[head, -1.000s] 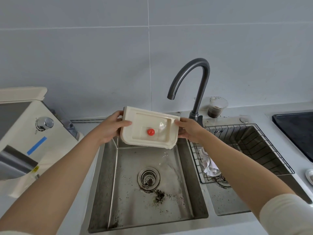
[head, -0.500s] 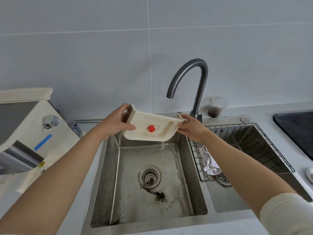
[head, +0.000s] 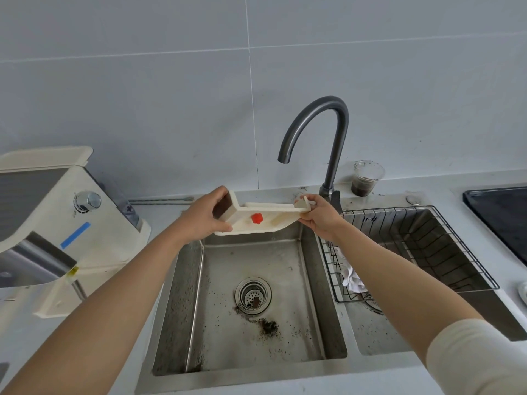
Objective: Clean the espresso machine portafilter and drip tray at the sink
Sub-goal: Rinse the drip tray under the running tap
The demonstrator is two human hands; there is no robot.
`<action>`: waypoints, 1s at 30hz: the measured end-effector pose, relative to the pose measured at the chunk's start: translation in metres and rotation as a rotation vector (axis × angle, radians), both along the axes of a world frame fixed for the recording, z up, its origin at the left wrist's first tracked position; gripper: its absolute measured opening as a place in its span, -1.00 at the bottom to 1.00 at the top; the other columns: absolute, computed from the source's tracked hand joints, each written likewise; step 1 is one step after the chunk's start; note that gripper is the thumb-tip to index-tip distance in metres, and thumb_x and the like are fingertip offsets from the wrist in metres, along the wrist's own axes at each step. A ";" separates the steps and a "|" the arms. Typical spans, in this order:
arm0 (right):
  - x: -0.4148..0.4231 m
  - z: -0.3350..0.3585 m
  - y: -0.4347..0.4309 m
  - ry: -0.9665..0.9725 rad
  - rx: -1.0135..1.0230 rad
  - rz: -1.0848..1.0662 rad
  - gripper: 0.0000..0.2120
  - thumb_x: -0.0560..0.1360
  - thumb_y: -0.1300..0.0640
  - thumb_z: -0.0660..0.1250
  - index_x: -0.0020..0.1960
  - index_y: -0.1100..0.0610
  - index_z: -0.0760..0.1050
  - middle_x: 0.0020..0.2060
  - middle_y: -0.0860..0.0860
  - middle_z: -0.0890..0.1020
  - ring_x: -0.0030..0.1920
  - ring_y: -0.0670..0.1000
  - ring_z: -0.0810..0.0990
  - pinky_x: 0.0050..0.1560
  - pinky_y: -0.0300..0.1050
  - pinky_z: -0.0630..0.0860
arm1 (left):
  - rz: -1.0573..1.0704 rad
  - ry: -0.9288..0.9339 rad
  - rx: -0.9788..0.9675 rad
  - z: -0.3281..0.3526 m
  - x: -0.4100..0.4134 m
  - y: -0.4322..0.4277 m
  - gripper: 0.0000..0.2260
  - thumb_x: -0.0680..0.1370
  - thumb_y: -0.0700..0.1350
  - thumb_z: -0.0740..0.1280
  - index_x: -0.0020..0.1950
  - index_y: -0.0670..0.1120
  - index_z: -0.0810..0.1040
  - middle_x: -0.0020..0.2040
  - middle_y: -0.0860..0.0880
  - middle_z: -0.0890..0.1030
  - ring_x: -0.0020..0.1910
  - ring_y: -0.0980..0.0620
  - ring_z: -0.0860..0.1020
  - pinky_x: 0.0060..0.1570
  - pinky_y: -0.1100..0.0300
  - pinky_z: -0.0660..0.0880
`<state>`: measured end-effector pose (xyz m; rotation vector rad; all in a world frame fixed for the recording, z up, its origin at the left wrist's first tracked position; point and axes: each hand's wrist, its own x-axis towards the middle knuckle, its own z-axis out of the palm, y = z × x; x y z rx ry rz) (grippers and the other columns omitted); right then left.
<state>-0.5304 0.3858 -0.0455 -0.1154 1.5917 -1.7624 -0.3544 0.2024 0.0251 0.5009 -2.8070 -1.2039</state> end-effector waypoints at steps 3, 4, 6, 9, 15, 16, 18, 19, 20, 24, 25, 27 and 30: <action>0.000 -0.002 0.000 -0.005 0.003 0.002 -0.58 0.47 0.59 0.06 0.15 0.16 0.30 0.17 0.14 0.38 0.17 0.12 0.40 0.23 -0.03 0.43 | 0.003 -0.011 -0.014 -0.002 -0.001 0.002 -0.59 0.36 -0.32 0.46 -0.18 0.08 0.29 0.04 -0.08 0.52 0.06 -0.07 0.48 -0.09 0.10 0.49; -0.001 -0.003 0.000 -0.006 0.004 0.003 -0.58 0.47 0.59 0.06 0.15 0.16 0.30 0.20 0.15 0.38 0.19 0.13 0.40 0.22 -0.03 0.43 | 0.000 -0.010 -0.019 -0.003 -0.001 0.002 -0.59 0.36 -0.33 0.46 -0.18 0.07 0.29 0.02 -0.07 0.51 0.05 -0.06 0.48 -0.15 0.18 0.47; -0.001 -0.004 0.001 -0.007 0.010 0.001 -0.58 0.47 0.59 0.06 0.15 0.16 0.30 0.27 0.18 0.38 0.25 0.16 0.40 0.24 -0.02 0.43 | -0.003 -0.015 -0.037 -0.004 -0.002 0.003 -0.62 0.36 -0.33 0.45 -0.15 0.01 0.30 -0.05 -0.02 0.49 0.02 -0.04 0.47 -0.24 0.28 0.42; -0.001 -0.007 0.003 -0.010 0.019 -0.013 -0.57 0.46 0.60 0.05 0.15 0.16 0.30 0.33 0.21 0.37 0.33 0.20 0.37 0.24 -0.03 0.42 | -0.016 -0.025 -0.049 -0.006 -0.003 0.004 -0.59 0.35 -0.32 0.46 -0.19 0.05 0.29 -0.14 0.09 0.45 -0.03 -0.03 0.44 -0.29 0.30 0.36; -0.002 -0.012 0.010 -0.010 0.045 -0.035 -0.49 0.46 0.60 0.04 0.34 0.26 0.26 0.36 0.23 0.34 0.36 0.22 0.34 0.31 0.03 0.38 | -0.041 -0.039 -0.073 -0.012 -0.009 0.008 -0.63 0.35 -0.31 0.47 -0.03 -0.07 0.34 -0.01 -0.01 0.48 0.04 -0.05 0.45 -0.11 0.15 0.39; -0.002 -0.013 0.011 -0.010 0.049 -0.034 -0.49 0.46 0.60 0.05 0.34 0.26 0.25 0.36 0.24 0.34 0.36 0.21 0.34 0.30 0.01 0.39 | -0.043 -0.046 -0.076 -0.013 -0.009 0.009 -0.62 0.35 -0.31 0.47 -0.01 -0.08 0.34 0.01 -0.01 0.48 0.06 -0.05 0.45 -0.09 0.13 0.40; -0.001 -0.014 0.013 -0.017 0.046 -0.030 -0.50 0.46 0.60 0.05 0.32 0.24 0.27 0.35 0.24 0.34 0.36 0.21 0.34 0.26 -0.03 0.41 | -0.045 -0.058 -0.068 -0.014 -0.009 0.009 -0.62 0.36 -0.30 0.47 0.01 -0.07 0.34 0.03 -0.02 0.48 0.09 -0.06 0.46 -0.05 0.09 0.44; -0.001 -0.015 0.013 -0.021 0.043 -0.029 -0.52 0.46 0.60 0.05 0.28 0.22 0.29 0.35 0.24 0.35 0.36 0.21 0.34 0.24 -0.05 0.41 | -0.046 -0.060 -0.059 -0.014 -0.009 0.010 -0.62 0.35 -0.30 0.47 0.01 -0.07 0.34 0.04 -0.02 0.48 0.09 -0.07 0.46 -0.02 0.06 0.47; -0.001 -0.015 0.014 -0.021 0.047 -0.028 -0.53 0.46 0.60 0.05 0.25 0.19 0.31 0.35 0.24 0.35 0.35 0.21 0.35 0.23 -0.05 0.41 | -0.046 -0.061 -0.051 -0.015 -0.009 0.010 -0.62 0.35 -0.30 0.47 0.00 -0.07 0.35 0.03 -0.02 0.49 0.09 -0.07 0.47 -0.02 0.05 0.48; -0.003 -0.020 0.015 -0.004 0.119 -0.010 -0.52 0.47 0.57 0.08 0.32 0.23 0.30 0.33 0.24 0.37 0.32 0.21 0.38 0.22 -0.04 0.45 | -0.045 -0.049 0.003 -0.017 -0.009 0.011 -0.65 0.35 -0.31 0.47 -0.10 -0.02 0.35 -0.08 0.05 0.49 0.01 -0.03 0.46 -0.22 0.29 0.42; -0.003 -0.021 0.015 -0.006 0.133 -0.007 -0.51 0.47 0.56 0.08 0.34 0.25 0.29 0.32 0.24 0.37 0.32 0.21 0.39 0.24 -0.02 0.45 | -0.041 -0.052 0.028 -0.018 -0.008 0.011 -0.65 0.36 -0.31 0.47 -0.07 -0.04 0.36 -0.06 0.03 0.49 0.02 -0.02 0.46 -0.22 0.32 0.42; -0.003 -0.022 0.016 -0.022 0.144 -0.002 -0.50 0.48 0.55 0.09 0.38 0.26 0.28 0.27 0.22 0.38 0.27 0.19 0.42 0.28 0.04 0.43 | -0.024 -0.060 0.107 -0.020 -0.008 0.011 -0.64 0.36 -0.33 0.46 -0.01 -0.07 0.36 -0.03 0.03 0.49 0.04 -0.01 0.45 -0.22 0.34 0.43; -0.002 -0.022 0.017 -0.051 0.144 0.023 -0.51 0.50 0.52 0.09 0.40 0.26 0.27 0.21 0.18 0.39 0.17 0.13 0.45 0.24 0.01 0.46 | 0.017 -0.056 0.263 -0.023 -0.010 0.010 -0.61 0.36 -0.36 0.45 -0.02 0.00 0.38 -0.03 0.10 0.49 0.08 0.01 0.44 -0.14 0.30 0.48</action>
